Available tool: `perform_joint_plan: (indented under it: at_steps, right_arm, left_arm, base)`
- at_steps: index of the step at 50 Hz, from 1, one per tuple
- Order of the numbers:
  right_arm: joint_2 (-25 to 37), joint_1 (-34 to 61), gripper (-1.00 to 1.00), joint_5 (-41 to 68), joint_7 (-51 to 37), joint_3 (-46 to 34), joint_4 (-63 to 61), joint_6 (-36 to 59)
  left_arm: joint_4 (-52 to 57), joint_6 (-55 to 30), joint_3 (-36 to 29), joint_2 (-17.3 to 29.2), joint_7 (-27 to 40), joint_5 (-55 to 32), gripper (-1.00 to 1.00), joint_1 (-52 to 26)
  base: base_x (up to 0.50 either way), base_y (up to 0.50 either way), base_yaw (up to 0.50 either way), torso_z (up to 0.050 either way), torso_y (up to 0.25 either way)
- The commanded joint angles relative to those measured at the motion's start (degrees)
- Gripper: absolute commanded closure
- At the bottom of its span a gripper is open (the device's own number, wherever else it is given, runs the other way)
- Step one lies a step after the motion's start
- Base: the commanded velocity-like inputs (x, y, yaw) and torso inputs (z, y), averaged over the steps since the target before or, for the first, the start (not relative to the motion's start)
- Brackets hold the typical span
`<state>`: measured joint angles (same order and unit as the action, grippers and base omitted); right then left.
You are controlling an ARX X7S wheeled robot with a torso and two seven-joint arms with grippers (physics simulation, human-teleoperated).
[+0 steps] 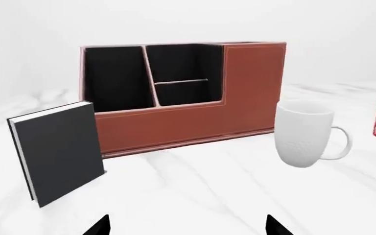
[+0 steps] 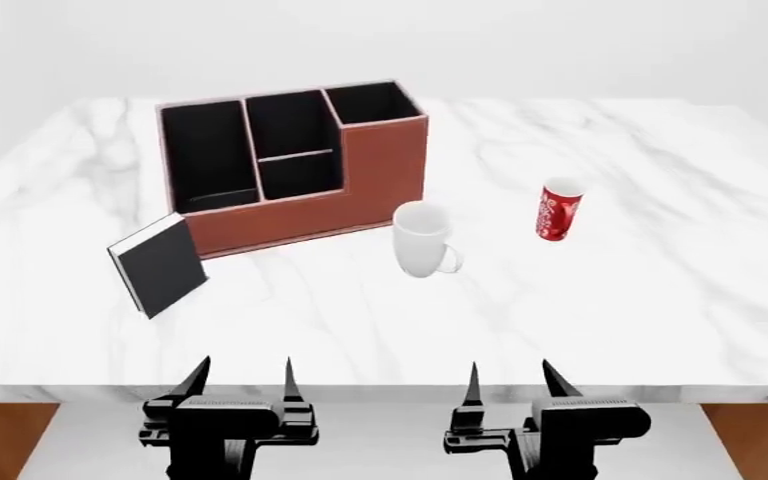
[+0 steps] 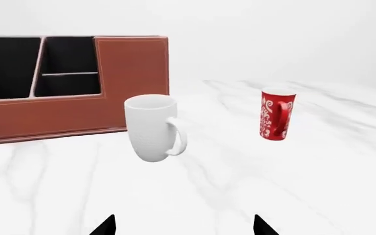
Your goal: Pick up the red mug and place it to the right of the caddy.
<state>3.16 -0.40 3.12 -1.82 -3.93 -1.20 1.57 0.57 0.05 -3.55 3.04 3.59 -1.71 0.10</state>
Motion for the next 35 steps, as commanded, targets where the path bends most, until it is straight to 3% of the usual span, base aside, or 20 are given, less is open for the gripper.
perform_joint_plan:
  at_steps: [1,18,22,24,27,30,35]
  right_arm:
    - [1.3,0.1,-1.0,1.3,-0.7,-1.2,-0.6,0.8]
    - [2.4,0.3,-1.0,2.5,-2.1,-2.3,-0.4,0.9]
    - [3.0,2.2,-1.0,3.8,-2.7,-2.1,-3.9,7.6]
    - [4.1,4.3,-1.0,5.9,-2.1,-2.2,-11.1,16.5]
    - [4.8,6.9,-1.0,7.8,-3.0,-1.8,-18.0,25.0]
    - [5.2,9.8,-1.0,10.0,-3.6,-0.4,-22.6,31.2]
    - [5.5,10.6,-1.0,10.8,-3.9,0.6,-22.5,31.8]
  left_arm:
    - [1.0,-0.4,-1.5,1.1,1.3,-0.6,-1.0,0.1]
    - [1.2,-1.0,-3.1,2.3,2.6,-1.4,-1.0,-0.1]
    - [14.7,-19.2,-4.0,3.8,1.5,-5.3,-1.0,-1.7]
    - [26.9,-35.6,-3.5,4.8,3.0,-7.0,-1.0,-7.5]
    - [35.3,-49.6,-2.0,5.3,3.7,-9.5,-1.0,-15.6]
    - [37.9,-58.5,-0.8,5.6,4.7,-10.2,-1.0,-24.2]
    - [37.7,-60.5,-0.8,5.8,5.0,-10.5,-1.0,-26.9]
  base:
    - [0.0,-0.5,0.0,0.0,0.0]
    - [0.0,-0.5,0.0,0.0,0.0]
    - [0.0,-0.21,0.0,0.0,0.0]
    - [0.0,0.0,0.0,0.0,0.0]
    - [0.0,0.0,0.0,0.0,0.0]
    - [0.0,0.0,0.0,0.0,0.0]
    - [0.0,0.0,0.0,0.0,0.0]
